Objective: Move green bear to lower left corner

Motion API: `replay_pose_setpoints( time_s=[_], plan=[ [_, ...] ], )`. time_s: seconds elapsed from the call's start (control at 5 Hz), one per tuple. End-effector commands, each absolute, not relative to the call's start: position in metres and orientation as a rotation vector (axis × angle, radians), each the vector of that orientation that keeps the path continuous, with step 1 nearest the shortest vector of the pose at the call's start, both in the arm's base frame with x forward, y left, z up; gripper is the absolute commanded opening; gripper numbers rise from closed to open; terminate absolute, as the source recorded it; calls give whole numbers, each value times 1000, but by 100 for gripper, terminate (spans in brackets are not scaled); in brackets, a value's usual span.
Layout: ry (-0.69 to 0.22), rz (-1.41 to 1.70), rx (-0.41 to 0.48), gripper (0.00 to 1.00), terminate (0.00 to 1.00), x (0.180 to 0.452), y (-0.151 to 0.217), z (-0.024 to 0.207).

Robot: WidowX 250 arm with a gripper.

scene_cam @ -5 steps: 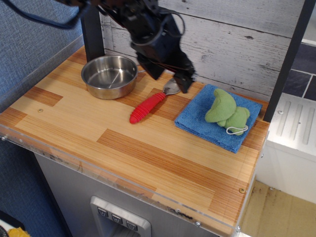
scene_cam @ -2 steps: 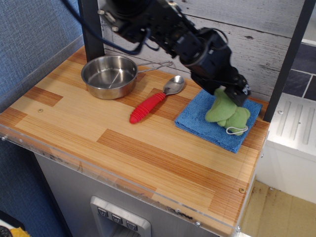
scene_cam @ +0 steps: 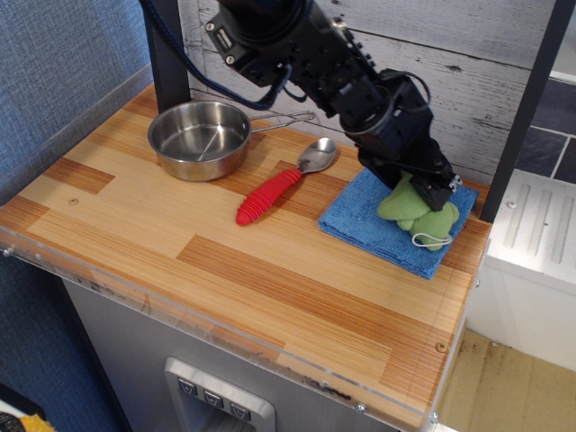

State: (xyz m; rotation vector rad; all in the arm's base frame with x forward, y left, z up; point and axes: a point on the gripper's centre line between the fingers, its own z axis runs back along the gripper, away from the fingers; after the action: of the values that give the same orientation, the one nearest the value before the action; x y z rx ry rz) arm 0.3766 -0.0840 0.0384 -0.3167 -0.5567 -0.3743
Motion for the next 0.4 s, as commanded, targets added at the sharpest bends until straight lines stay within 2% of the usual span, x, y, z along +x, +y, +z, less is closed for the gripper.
replay_pose_setpoints(
  time_s=[0.0, 0.2],
  plan=[
    [-593, -389, -335, 0, 0, 374, -86, 52],
    [-625, -398, -347, 0, 0, 376, -86, 60]
  ],
)
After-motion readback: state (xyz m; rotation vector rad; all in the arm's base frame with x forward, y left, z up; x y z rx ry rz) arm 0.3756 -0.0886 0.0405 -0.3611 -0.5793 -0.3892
